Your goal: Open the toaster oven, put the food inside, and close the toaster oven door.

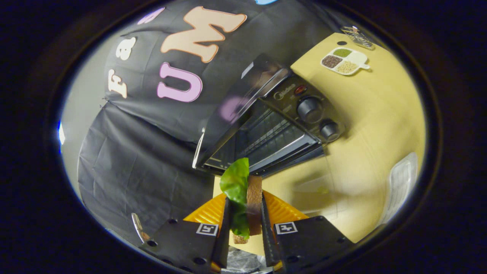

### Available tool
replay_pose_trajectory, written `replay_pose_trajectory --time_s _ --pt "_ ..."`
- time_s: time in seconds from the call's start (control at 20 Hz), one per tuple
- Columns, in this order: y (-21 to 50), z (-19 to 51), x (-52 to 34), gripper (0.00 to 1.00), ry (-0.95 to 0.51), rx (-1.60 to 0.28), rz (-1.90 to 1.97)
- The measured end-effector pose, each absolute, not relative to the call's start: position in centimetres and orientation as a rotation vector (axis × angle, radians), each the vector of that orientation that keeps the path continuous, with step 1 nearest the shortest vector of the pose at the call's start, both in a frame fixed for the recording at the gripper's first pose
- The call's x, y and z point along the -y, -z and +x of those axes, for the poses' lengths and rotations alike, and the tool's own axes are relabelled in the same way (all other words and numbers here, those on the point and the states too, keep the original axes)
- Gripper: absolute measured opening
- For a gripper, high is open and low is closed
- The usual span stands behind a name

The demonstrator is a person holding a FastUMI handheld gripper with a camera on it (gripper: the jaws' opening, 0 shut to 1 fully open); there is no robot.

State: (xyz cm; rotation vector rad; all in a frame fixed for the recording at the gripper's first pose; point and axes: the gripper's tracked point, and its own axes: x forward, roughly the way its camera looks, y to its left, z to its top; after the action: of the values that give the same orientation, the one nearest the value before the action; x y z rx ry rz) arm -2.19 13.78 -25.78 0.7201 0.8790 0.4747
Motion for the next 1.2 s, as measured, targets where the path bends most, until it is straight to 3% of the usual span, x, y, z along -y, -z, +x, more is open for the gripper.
replay_pose_trajectory --time_s 0.4,0.8,1.2 --pt "26.7 2.4 -15.5 0.40 -0.464 -0.754 0.763" --pt "28.9 5.8 -18.1 0.40 -0.426 -0.745 0.832" --pt "29.3 9.9 -17.0 0.40 -0.309 -0.648 0.812"
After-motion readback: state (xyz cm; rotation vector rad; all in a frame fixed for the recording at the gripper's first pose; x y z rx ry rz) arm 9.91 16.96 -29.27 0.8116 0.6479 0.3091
